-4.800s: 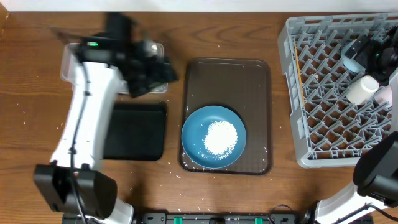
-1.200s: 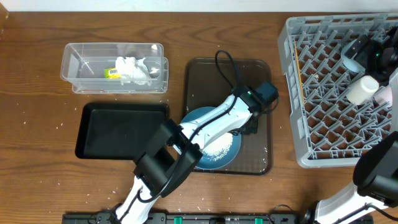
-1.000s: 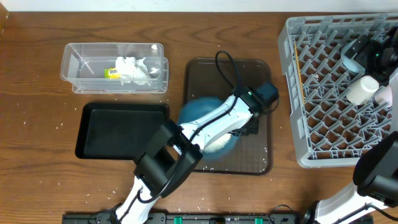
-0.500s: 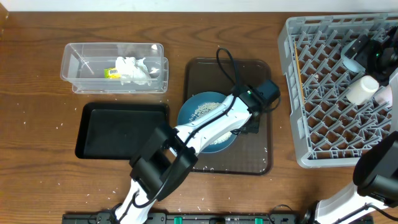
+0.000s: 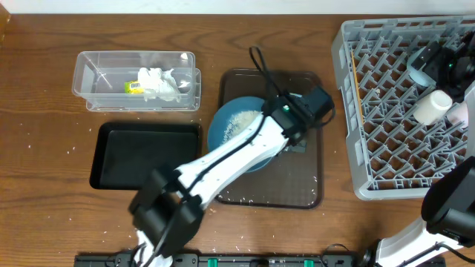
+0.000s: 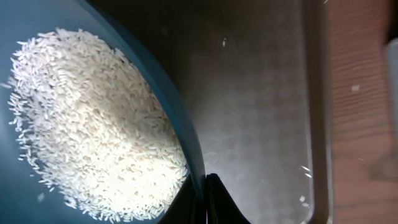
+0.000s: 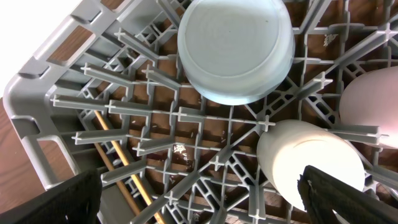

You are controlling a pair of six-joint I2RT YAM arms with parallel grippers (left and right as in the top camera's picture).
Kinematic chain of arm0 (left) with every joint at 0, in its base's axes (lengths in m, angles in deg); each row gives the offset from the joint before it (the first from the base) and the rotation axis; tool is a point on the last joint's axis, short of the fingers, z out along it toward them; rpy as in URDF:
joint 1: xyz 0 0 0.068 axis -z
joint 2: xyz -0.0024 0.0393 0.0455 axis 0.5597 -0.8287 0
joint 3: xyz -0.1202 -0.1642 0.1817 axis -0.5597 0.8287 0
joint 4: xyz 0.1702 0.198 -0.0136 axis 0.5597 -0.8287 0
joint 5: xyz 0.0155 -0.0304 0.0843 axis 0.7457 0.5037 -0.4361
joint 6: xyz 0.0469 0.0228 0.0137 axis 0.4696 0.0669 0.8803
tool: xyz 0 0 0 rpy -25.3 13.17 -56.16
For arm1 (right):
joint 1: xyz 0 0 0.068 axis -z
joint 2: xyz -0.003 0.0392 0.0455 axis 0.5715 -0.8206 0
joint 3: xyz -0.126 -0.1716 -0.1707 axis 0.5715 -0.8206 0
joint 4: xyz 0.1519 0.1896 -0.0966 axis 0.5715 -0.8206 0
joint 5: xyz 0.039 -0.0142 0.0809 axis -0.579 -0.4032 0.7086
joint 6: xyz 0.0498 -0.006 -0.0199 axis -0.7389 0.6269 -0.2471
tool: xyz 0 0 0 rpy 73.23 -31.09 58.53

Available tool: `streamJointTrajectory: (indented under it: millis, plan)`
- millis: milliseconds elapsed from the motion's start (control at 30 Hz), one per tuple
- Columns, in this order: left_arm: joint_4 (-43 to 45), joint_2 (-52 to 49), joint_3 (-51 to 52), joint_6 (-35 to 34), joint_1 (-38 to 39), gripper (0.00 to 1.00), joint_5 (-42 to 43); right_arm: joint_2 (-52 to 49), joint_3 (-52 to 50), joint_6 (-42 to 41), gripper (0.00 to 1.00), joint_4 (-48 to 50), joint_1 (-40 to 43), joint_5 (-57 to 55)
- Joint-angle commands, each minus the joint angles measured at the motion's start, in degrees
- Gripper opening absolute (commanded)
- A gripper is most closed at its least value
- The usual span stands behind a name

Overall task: Sort waste into correct bins and load items into the dishwasher rack
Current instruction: 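Tilt the blue plate up with the left gripper, then carry the plate over the black tray and tip rice onto it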

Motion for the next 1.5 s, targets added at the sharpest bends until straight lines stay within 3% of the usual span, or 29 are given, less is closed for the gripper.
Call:
streamJointTrajectory:
  millis: [0,233,567,1100,1467]
  plan:
    - [-1.0,4.1,-0.7,2.0,-1.1,0.06,-2.6,1.6,0.0,-0.6,0.99,0.0,0.0,0.0]
    - [-3.6,9.6,-0.7,1.9,-6.3,0.06,-0.3,1.6,0.0,-0.6,0.99,0.0,0.0,0.0]
    - [-7.3,13.6,-0.7,2.2,-23.5,0.06,15.7,1.6,0.0,-0.6,0.99,0.0,0.0,0.0]
    - [-13.8,13.7,-0.6,18.6,-44.3,0.06,48.1,1.6,0.0,-0.6,0.99,0.0,0.0,0.0]
    - [-19.9,13.7,-0.5,27.8,-55.3,0.06,62.5,1.6,0.0,-0.6,0.99,0.0,0.0,0.0]
